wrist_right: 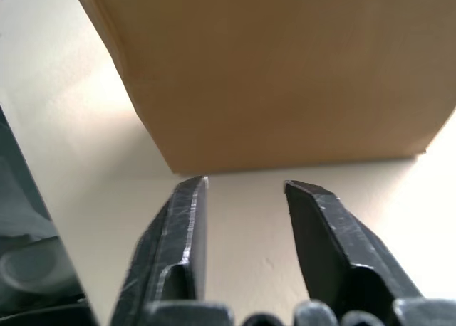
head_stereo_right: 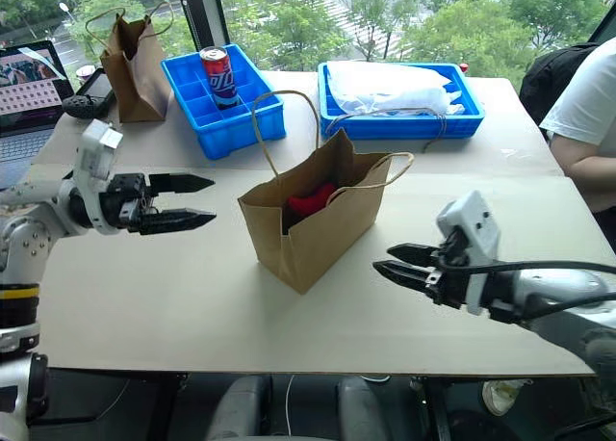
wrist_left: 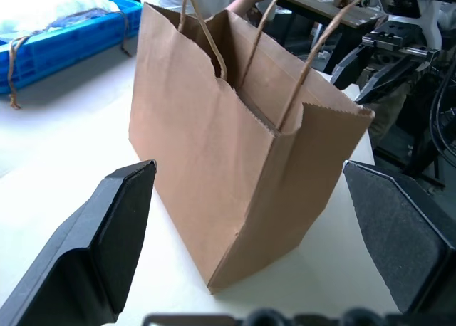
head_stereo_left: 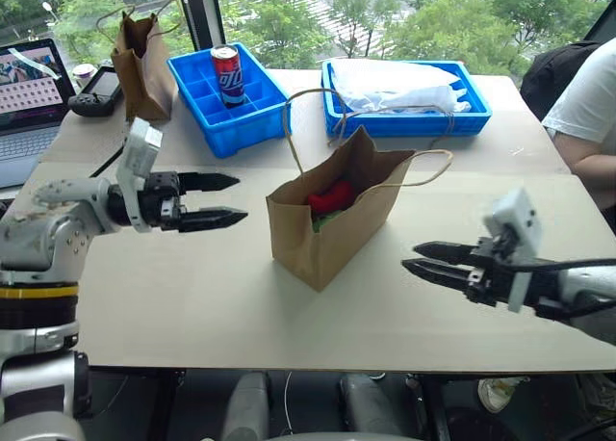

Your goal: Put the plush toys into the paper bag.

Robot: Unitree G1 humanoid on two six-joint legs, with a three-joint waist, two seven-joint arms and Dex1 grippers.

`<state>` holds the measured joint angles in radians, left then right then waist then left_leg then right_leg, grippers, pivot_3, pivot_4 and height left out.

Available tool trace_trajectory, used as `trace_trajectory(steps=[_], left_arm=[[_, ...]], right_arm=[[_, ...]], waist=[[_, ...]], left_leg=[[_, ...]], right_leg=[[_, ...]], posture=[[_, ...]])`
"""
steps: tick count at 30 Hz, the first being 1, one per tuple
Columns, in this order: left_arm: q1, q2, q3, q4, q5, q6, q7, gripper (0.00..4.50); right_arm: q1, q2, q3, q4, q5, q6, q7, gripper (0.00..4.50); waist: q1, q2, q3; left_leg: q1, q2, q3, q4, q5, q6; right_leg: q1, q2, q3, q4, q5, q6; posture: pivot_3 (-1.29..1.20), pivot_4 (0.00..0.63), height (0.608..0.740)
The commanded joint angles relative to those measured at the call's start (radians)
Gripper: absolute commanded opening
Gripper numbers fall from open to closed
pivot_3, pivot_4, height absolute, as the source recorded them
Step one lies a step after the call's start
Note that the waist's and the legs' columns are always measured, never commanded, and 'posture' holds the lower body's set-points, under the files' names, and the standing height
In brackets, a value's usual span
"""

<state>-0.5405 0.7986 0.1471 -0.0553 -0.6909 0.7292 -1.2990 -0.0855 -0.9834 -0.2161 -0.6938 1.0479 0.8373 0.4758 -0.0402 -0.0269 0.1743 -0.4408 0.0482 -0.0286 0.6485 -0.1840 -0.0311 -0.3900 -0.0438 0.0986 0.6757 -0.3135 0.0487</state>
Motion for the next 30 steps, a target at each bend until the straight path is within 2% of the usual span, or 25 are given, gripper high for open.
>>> trace_trajectory(steps=[1, 2, 6, 12, 18, 30], left_arm=[[0.033, -0.024, -0.009, -0.098, -0.015, -0.006, 0.05, 4.5], [0.038, -0.039, -0.013, -0.104, -0.012, -0.007, 0.071, 4.5], [0.046, -0.084, -0.029, -0.122, -0.011, -0.002, 0.134, 4.5], [0.025, -0.159, -0.073, -0.128, -0.011, 0.027, 0.23, 4.5], [0.041, -0.18, -0.114, -0.169, -0.027, 0.051, 0.241, 4.5], [0.059, -0.226, -0.148, -0.213, -0.042, 0.094, 0.308, 4.5]], right_arm=[[-0.095, 0.101, 0.118, 0.004, -0.174, -0.107, -0.028, 0.33], [-0.11, 0.124, 0.153, 0.01, -0.217, -0.12, -0.03, 0.03], [-0.158, 0.197, 0.262, 0.049, -0.374, -0.177, -0.036, 0.03], [-0.235, 0.336, 0.343, 0.123, -0.49, -0.233, -0.031, 0.03], [-0.274, 0.447, 0.394, 0.154, -0.548, -0.245, -0.03, 0.03], [-0.29, 0.552, 0.425, 0.197, -0.641, -0.239, -0.024, 0.03]], waist=[[0.002, 0.0, 0.0], [0.003, 0.0, 0.0], [0.007, 0.0, 0.0], [0.005, 0.0, 0.0], [0.002, 0.0, 0.0], [0.0, 0.0, 0.0]], left_leg=[[0.0, 0.0, 0.0, 0.0, 0.0, 0.0], [0.0, 0.0, 0.0, 0.0, 0.0, 0.0], [0.0, 0.0, 0.0, 0.0, 0.0, 0.0], [0.0, 0.0, -0.001, 0.001, 0.0, 0.0], [0.0, 0.0, -0.001, 0.001, 0.0, 0.0], [0.001, 0.0, -0.002, 0.001, 0.0, 0.0]], right_leg=[[0.0, 0.0, 0.0, 0.0, 0.0, 0.0], [0.0, 0.0, 0.0, 0.0, 0.0, 0.0], [0.0, 0.0, 0.0, 0.0, 0.0, 0.0], [0.0, 0.0, -0.001, 0.002, 0.0, 0.0], [-0.001, 0.0, -0.001, 0.004, 0.0, -0.001], [0.0, 0.0, -0.001, 0.005, 0.0, -0.001]], posture=[[0.0, 0.15, 0.707], [0.0, 0.15, 0.707], [0.0, 0.15, 0.707], [0.0, 0.15, 0.707], [0.0, 0.15, 0.707], [0.0, 0.15, 0.707]])
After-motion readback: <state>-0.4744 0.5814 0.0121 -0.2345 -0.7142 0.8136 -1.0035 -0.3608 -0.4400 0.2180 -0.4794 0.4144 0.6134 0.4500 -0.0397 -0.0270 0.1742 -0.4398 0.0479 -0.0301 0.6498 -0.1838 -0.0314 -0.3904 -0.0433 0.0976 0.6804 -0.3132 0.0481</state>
